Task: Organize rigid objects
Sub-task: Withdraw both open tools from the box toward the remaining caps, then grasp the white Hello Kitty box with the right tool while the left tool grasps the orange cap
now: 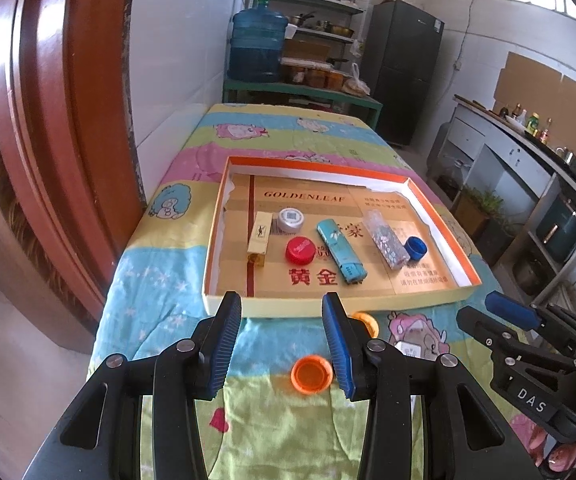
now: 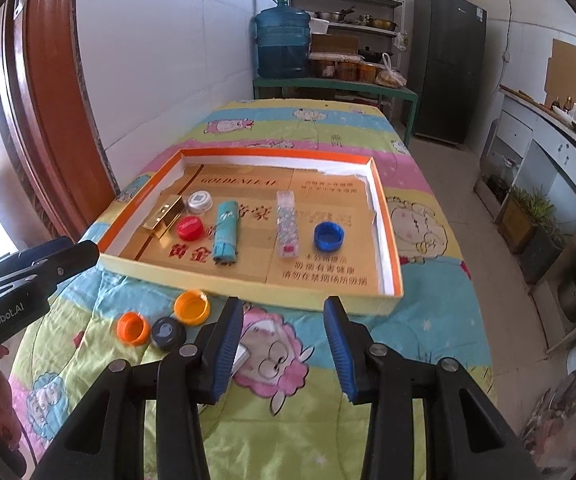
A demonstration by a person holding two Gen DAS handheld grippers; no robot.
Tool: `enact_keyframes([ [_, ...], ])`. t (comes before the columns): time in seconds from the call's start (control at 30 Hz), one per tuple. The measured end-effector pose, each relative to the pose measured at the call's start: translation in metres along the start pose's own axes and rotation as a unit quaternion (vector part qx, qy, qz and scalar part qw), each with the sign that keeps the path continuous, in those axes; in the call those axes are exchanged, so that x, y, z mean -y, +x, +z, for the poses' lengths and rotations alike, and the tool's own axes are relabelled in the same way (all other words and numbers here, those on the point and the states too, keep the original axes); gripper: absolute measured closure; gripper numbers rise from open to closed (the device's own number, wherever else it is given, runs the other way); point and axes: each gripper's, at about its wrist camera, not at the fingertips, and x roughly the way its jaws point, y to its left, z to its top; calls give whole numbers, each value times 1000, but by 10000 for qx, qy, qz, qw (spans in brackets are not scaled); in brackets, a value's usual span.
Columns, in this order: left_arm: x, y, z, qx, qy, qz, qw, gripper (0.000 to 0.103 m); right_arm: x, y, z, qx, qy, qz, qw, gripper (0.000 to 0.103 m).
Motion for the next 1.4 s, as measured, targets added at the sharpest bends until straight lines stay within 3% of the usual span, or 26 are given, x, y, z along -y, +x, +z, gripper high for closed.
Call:
enact_keyframes([
  [0.37,-9,-7,-19,-80,15,-61,9999,60,-18,-4,-19,-52,140,-33,9999,61],
  [0.73,-18,-12,-33,-155,-46,-102,9998,60,-36,23,-35,-448,633,-24,9970,55],
  [1.07,-15,-1,-41,-429,197,-262,9985,60,-58,45,-37,-646,255,-173,9974,56],
  [1.3,1,11,-47,-574,577,-321,9962,60,-56,45,-43,-652,117,-38,9978,74],
  [1.4,10,16,-50,-638,768,-332,9945,60,-49,42,-45,-667,203,56,9976,75],
])
